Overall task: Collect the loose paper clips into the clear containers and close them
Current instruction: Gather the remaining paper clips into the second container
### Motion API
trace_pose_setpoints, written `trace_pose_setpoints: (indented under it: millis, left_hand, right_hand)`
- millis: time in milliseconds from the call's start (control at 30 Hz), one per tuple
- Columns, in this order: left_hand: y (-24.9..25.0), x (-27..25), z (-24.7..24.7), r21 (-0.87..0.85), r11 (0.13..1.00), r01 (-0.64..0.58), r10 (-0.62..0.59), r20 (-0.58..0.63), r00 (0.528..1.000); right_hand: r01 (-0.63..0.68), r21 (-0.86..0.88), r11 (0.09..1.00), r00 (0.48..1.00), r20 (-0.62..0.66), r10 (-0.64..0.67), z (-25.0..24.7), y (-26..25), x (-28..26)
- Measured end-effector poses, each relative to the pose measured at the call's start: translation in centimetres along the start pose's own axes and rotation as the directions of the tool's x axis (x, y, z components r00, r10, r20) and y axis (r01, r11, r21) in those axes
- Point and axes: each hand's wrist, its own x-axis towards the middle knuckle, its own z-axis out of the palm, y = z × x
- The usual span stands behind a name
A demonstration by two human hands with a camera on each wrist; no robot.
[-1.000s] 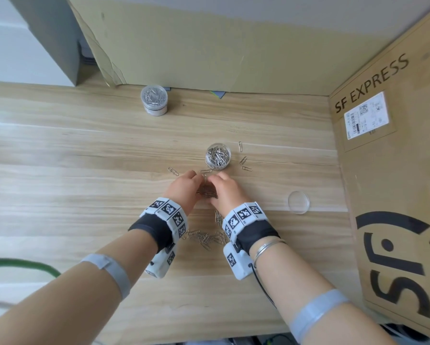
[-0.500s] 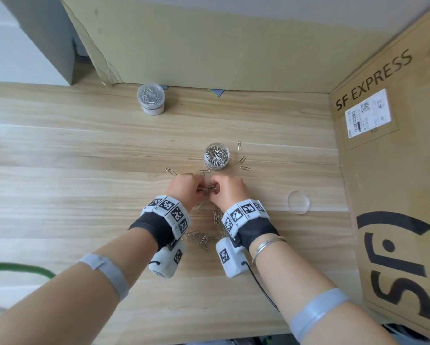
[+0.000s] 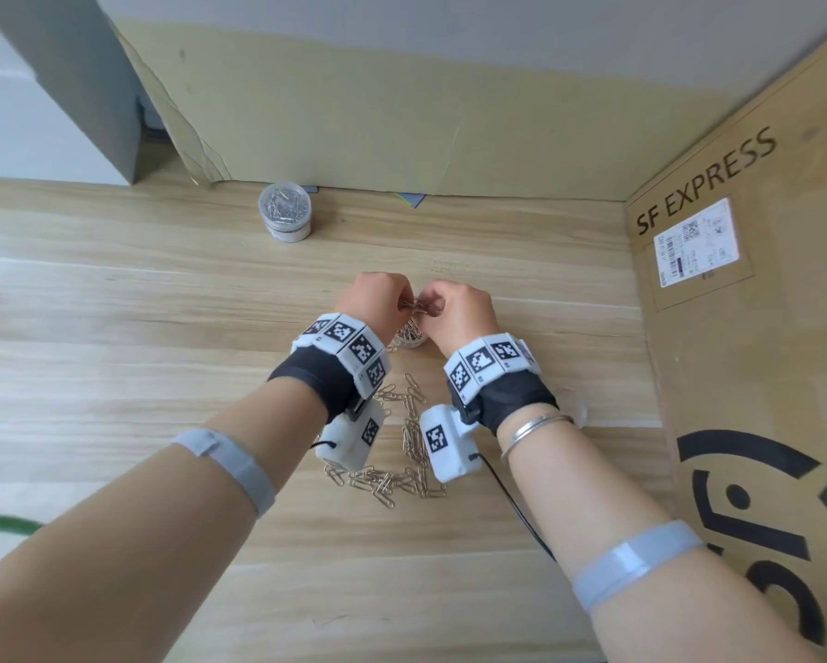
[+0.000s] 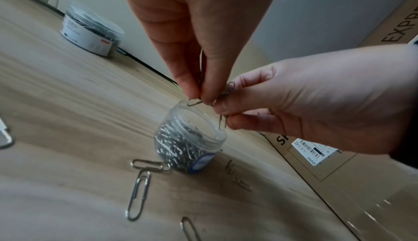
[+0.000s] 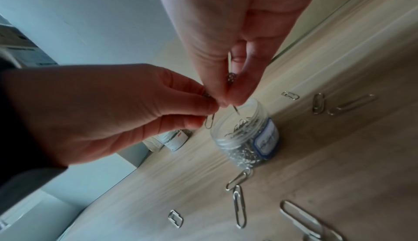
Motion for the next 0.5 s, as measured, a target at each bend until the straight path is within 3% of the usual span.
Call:
trace_pose_setpoints:
  millis: [267,367,433,500]
  left_hand:
    - [-0.8,0.6,0.3,0.012,1.0,-0.016,0.015,0.078,0.997]
    - [-1.0,0.3,-0.1,-0.094,0.995,-0.032,0.032,-0.005,0.999]
    - [-1.5,0.2,-0.5,-0.142,0.99,-0.019,0.005,-0.094,0.996]
    - [-2.5,0.2,-0.7,-0.119,0.992,0.035,-0.056,-0.17,0.984]
  right_hand:
    - [-0.061,0.199,0.978,0.99,0.135,0.034,-0.8,1.0,0.1]
    - [-0.068,0.248,0.966,0.994,0.1,0.044,-1.2,2.1,0.6]
    - [-0.049,0.175,0.983,0.999,-0.012,0.052,-1.6,3.2,1.2]
    - [-0.027,0.044,0.999,0.999,-0.042,0.029,-1.6,4.4,1.6]
